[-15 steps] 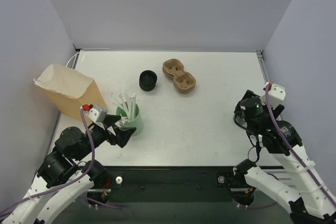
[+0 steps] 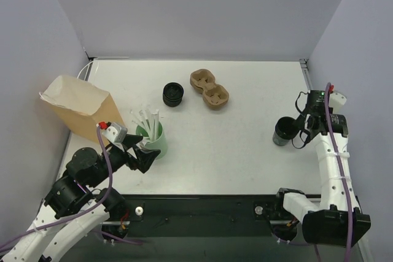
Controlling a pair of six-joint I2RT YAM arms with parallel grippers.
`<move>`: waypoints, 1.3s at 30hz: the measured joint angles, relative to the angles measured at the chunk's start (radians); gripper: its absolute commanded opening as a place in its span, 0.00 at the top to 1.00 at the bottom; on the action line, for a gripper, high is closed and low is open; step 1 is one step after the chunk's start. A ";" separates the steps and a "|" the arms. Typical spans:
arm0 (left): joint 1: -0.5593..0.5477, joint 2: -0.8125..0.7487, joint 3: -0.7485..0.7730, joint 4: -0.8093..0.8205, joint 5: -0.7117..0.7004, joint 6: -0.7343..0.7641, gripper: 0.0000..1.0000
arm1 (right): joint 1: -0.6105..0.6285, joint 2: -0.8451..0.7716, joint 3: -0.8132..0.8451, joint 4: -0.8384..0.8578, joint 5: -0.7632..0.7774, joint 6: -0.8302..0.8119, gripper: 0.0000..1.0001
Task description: Pack the takeout coffee
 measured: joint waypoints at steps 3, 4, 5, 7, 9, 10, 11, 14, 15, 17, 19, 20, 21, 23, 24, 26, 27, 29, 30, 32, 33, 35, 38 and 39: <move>-0.002 0.000 0.000 0.000 0.001 0.000 0.03 | -0.070 0.050 -0.005 0.022 -0.093 -0.002 0.63; -0.002 0.000 0.000 0.000 0.002 0.000 0.03 | -0.081 0.064 -0.007 0.029 -0.119 -0.001 0.64; -0.003 0.000 0.000 0.001 0.004 0.000 0.03 | -0.087 0.075 -0.008 0.034 -0.137 -0.001 0.65; -0.006 0.000 0.000 0.001 0.008 0.000 0.03 | -0.094 0.100 -0.009 0.047 -0.180 0.000 0.67; -0.006 0.000 0.000 0.002 0.016 0.000 0.03 | -0.099 0.116 -0.011 0.056 -0.206 0.003 0.69; -0.006 0.000 0.000 0.002 0.019 0.000 0.03 | -0.104 0.123 -0.013 0.060 -0.219 0.006 0.70; -0.006 -0.002 0.000 0.002 0.022 0.000 0.03 | -0.113 0.130 -0.016 0.063 -0.226 0.010 0.73; -0.007 -0.011 -0.003 0.002 0.029 0.000 0.03 | -0.142 0.151 -0.027 0.070 -0.232 0.018 0.76; -0.008 -0.014 -0.003 0.003 0.031 0.000 0.03 | -0.151 0.158 -0.029 0.070 -0.235 0.020 0.76; -0.009 -0.021 -0.004 0.004 0.034 0.000 0.03 | -0.162 0.170 -0.029 0.072 -0.240 0.021 0.76; -0.013 -0.025 -0.005 0.005 0.040 0.000 0.03 | -0.165 0.177 -0.029 0.075 -0.242 0.021 0.76; -0.013 -0.027 -0.005 0.006 0.043 0.000 0.03 | -0.167 0.179 -0.029 0.078 -0.243 0.021 0.76; -0.013 -0.029 -0.006 0.008 0.048 0.000 0.03 | -0.167 0.182 -0.030 0.082 -0.246 0.020 0.76; -0.013 -0.033 -0.007 0.010 0.053 0.000 0.03 | -0.167 0.192 -0.030 0.090 -0.251 0.018 0.76; -0.013 -0.035 -0.008 0.010 0.054 0.000 0.03 | -0.167 0.196 -0.030 0.093 -0.255 0.018 0.76; -0.014 -0.039 -0.010 0.010 0.056 0.000 0.03 | -0.167 0.209 -0.034 0.104 -0.259 0.017 0.78; -0.015 -0.041 -0.010 0.010 0.057 0.000 0.03 | -0.167 0.214 -0.037 0.108 -0.261 0.017 0.78; -0.015 -0.047 -0.010 0.010 0.059 0.000 0.03 | -0.167 0.219 -0.048 0.114 -0.264 0.017 0.79; -0.015 -0.050 -0.010 0.010 0.059 0.000 0.03 | -0.167 0.219 -0.054 0.115 -0.264 0.017 0.80; -0.018 -0.056 -0.010 0.010 0.059 0.000 0.03 | -0.167 0.219 -0.060 0.116 -0.264 0.017 0.81; -0.019 -0.058 -0.010 0.010 0.059 0.000 0.03 | -0.167 0.220 -0.063 0.119 -0.265 0.017 0.81; -0.020 -0.063 -0.010 0.011 0.060 0.000 0.03 | -0.167 0.223 -0.064 0.122 -0.267 0.017 0.82; -0.021 -0.068 -0.011 0.011 0.060 0.000 0.03 | -0.167 0.232 -0.064 0.132 -0.267 0.017 0.84; -0.021 -0.069 -0.011 0.011 0.060 0.000 0.03 | -0.167 0.235 -0.065 0.135 -0.268 0.017 0.84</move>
